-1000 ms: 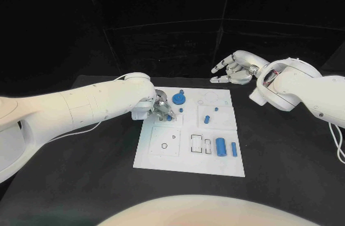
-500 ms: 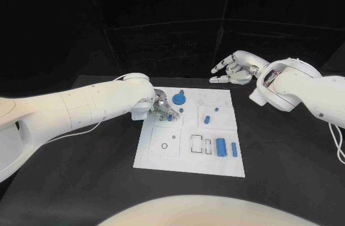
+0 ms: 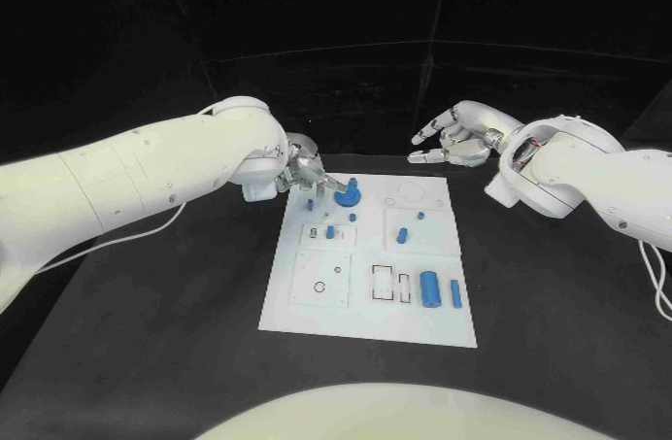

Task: Assemble the parts on the task board

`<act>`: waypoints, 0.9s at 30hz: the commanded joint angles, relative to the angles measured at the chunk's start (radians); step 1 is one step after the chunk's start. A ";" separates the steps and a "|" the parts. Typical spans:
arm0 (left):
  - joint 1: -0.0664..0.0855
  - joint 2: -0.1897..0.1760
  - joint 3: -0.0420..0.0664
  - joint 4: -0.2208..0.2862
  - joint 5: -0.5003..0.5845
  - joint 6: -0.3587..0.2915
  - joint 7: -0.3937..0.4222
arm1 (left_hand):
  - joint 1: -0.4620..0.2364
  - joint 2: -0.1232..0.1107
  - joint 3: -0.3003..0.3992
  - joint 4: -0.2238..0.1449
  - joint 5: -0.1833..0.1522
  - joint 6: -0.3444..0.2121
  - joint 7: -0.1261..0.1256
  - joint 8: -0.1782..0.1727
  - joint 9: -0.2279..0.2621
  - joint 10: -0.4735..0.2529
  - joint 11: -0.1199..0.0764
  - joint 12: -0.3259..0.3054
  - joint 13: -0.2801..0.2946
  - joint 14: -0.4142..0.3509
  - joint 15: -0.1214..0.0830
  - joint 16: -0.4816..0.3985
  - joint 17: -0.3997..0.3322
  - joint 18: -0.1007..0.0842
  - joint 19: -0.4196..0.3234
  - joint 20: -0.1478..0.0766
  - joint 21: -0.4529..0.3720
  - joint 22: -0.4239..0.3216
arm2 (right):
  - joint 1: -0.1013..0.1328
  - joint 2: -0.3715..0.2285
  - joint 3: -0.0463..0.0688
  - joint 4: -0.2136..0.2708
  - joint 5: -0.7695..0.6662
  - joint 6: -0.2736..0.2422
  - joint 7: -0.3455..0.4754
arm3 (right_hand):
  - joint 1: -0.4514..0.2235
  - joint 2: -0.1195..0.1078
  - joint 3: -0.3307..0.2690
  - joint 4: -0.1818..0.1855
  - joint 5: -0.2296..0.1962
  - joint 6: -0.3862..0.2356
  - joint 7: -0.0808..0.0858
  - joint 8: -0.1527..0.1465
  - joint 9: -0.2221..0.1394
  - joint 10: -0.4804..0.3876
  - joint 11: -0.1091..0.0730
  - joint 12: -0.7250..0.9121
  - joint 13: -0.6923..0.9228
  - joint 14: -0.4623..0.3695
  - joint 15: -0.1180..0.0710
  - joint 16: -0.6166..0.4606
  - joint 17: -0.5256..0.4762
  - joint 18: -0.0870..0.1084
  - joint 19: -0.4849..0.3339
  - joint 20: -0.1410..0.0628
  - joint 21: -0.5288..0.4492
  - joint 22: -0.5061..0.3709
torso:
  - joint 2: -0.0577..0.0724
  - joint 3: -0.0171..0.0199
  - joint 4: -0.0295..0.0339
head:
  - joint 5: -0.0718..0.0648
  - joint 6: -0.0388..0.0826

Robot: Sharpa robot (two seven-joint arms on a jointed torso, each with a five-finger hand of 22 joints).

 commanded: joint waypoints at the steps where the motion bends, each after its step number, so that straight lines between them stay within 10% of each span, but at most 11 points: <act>1: 0.022 0.011 0.005 -0.047 -0.027 0.097 0.004 | 0.020 0.002 -0.013 0.000 -0.003 -0.010 0.001 -0.009 -0.005 -0.010 0.001 -0.003 -0.003 0.104 0.008 0.003 0.263 -0.003 -0.007 0.004 -0.009 -0.005 | 0.002 0.003 0.000 -0.003 -0.002 -0.002 0.011 | 0.000 0.014 -0.005 0.000 -0.003 -0.003 -0.001 0.005 -0.001 -0.006 -0.002 0.000 -0.002 0.056 -0.004 -0.005 0.057 0.001 -0.005 -0.002 -0.004 -0.001 | 0.000 0.0015 -0.0028 | 0.005 0.004; 9: 0.039 0.066 0.007 -0.182 -0.033 0.136 0.008 | 0.046 0.016 -0.047 0.006 -0.003 -0.017 0.009 -0.029 -0.021 -0.015 0.007 -0.002 -0.006 0.104 0.013 0.003 0.263 -0.003 -0.007 0.010 -0.010 -0.004 | 0.002 0.010 0.000 -0.008 -0.002 0.000 0.013 | 0.005 0.018 -0.008 0.001 0.005 -0.004 -0.001 0.005 -0.002 -0.007 -0.002 0.000 -0.002 0.055 -0.004 -0.006 0.056 0.002 -0.006 -0.002 -0.006 -0.003 | 0.003 -0.0030 -0.0044 | 0.010 0.010; 27: -0.024 0.168 -0.015 -0.401 -0.091 0.131 0.040 | 0.086 0.035 -0.092 0.009 -0.003 -0.020 0.019 -0.065 -0.055 -0.021 0.017 0.001 -0.010 0.104 0.021 0.003 0.263 -0.004 -0.005 0.018 -0.007 0.004 | 0.002 0.022 0.000 -0.011 -0.002 0.003 0.017 | 0.022 0.027 -0.016 0.002 0.028 -0.006 -0.001 0.007 -0.002 -0.009 -0.002 -0.001 -0.003 0.055 -0.005 -0.008 0.055 0.002 -0.006 -0.002 -0.007 -0.005 | 0.004 -0.0040 -0.0054 | 0.020 0.011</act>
